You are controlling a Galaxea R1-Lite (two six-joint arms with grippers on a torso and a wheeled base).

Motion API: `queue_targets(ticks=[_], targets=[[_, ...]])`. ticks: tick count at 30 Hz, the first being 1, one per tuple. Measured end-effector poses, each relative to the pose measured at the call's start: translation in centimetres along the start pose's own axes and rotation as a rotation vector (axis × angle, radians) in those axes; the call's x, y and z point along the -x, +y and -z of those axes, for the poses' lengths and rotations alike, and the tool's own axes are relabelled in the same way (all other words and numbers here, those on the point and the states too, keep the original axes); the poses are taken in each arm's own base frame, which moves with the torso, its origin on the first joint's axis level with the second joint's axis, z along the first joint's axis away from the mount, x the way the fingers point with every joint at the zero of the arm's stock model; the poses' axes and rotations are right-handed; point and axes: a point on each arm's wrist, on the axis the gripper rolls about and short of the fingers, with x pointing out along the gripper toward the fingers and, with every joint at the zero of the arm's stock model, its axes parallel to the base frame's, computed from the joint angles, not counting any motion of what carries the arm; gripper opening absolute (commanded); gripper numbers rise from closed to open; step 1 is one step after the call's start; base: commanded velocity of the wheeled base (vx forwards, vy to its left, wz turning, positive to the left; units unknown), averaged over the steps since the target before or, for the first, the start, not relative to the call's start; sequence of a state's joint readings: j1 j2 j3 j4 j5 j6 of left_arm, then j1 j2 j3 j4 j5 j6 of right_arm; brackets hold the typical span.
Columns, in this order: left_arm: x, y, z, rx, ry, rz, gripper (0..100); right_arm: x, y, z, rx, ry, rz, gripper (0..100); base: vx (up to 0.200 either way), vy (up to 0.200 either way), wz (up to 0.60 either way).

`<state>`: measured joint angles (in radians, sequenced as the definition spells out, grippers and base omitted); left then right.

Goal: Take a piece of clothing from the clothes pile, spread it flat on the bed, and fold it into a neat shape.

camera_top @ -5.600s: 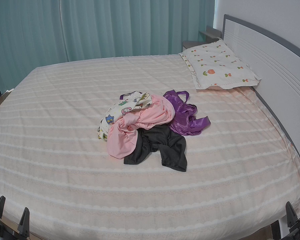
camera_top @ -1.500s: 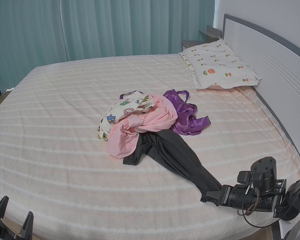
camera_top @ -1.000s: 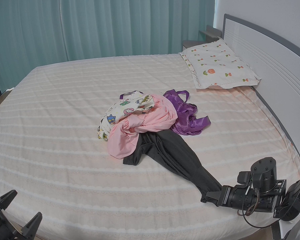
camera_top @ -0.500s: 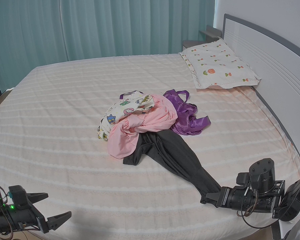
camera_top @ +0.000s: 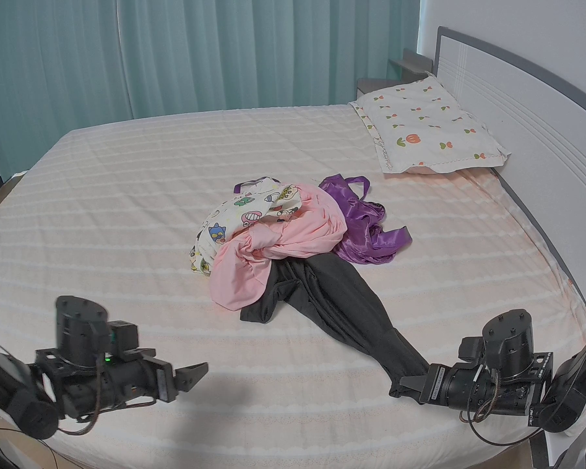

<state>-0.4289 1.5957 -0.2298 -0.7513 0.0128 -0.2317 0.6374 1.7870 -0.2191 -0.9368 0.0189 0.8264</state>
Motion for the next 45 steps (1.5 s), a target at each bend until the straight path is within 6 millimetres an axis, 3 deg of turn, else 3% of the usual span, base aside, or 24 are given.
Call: queue_targets(ticks=[11, 14, 22, 34, 35, 45], targets=[[-12.8, -4.8, -2.1, 0.050, -0.070, -0.077, 100, -0.3, -0.1, 0.0, -0.004, -0.011, -0.006, 0, 0.000, 0.000, 0.00], [-15.1, -5.8, -2.5, 0.059, -0.100, -0.080, 100, -0.4, -0.2, 0.0, -0.005, -0.011, -0.002, 0, 0.000, 0.000, 0.00], [-19.3, -7.0, -3.1, 0.077, -0.171, -0.141, 100, -0.5, -0.3, 0.0, -0.007, -0.012, 0.007, 0, 0.000, 0.000, 0.00], [-21.6, -6.8, -2.9, 0.079, -0.190, -0.189, 100, -0.6, -0.4, 0.0, -0.009, -0.013, 0.012, 0, 0.000, 0.000, 0.00], [-21.8, -6.8, -2.9, 0.080, -0.193, -0.189, 0, -0.6, -0.4, -0.1, -0.010, -0.014, 0.013, 0, 0.000, 0.000, 0.00], [-22.1, -6.4, -2.1, 0.085, -0.157, -0.204, 0, -0.6, -0.5, -0.1, -0.012, -0.015, 0.014, 0, 0.000, 0.000, 0.00]])
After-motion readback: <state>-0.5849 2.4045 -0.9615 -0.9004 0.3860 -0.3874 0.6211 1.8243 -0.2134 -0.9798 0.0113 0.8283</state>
